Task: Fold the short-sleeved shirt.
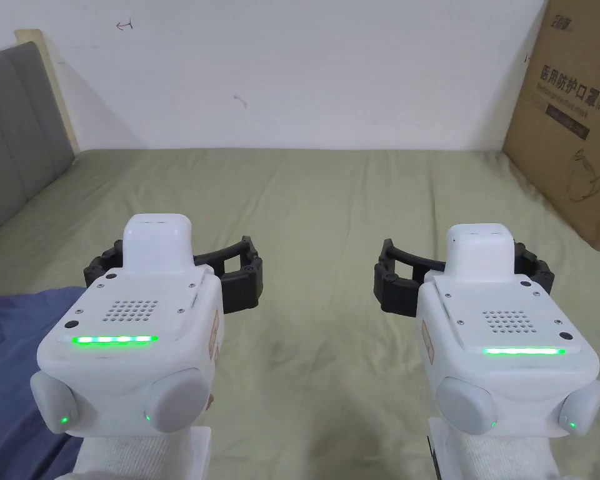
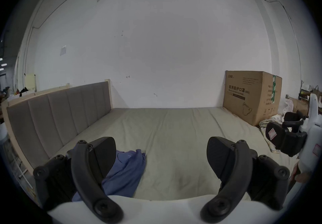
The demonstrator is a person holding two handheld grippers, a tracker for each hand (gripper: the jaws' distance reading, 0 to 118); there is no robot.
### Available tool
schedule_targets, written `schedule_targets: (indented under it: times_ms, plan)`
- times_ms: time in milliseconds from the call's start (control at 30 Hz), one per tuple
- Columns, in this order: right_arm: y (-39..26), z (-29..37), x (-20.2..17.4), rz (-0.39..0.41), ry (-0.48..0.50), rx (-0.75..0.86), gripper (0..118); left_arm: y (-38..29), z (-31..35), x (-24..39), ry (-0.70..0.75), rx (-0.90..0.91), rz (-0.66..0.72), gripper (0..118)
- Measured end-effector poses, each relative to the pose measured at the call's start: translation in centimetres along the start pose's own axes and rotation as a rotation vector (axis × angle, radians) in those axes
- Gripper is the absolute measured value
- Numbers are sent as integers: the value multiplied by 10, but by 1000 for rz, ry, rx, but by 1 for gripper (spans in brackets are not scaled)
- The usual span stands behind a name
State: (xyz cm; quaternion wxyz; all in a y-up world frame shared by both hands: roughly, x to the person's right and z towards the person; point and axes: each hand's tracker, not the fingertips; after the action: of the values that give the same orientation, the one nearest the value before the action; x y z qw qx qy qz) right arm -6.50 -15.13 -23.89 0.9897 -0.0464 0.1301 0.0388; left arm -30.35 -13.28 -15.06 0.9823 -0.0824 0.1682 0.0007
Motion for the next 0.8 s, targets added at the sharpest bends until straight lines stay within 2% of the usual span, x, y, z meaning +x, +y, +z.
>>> schedule_targets:
  times_ms: [67,167,233,267,300,333,367,400,467,633,800]
  plan:
    - [1,0,1,-8,-8,0,112,1,1,2,1,5,-22,106]
    - [4,1,4,-66,-21,-16,105,0,3,5,13,22,-37,81]
    - [5,3,5,-69,-32,-6,96,0,4,8,23,34,-57,71]
    - [5,3,5,-62,-41,1,72,0,4,9,28,33,-71,57]
    - [6,3,5,-48,-60,0,31,0,4,9,16,32,-85,37]
    - [6,3,5,-43,-77,3,17,0,3,9,2,26,-86,22]
    - [5,4,6,-50,-70,6,17,0,3,9,-8,25,-88,9]
    - [6,4,9,-67,-46,-5,15,-2,4,8,-14,32,-90,2]
    - [5,1,9,-73,-53,-14,1,-2,4,8,-12,40,-82,0]
    - [4,1,7,-73,-57,-28,1,-3,-2,2,-1,26,-72,0]
    - [7,-2,-7,-54,-16,-37,1,-2,1,-5,-6,19,-41,0]
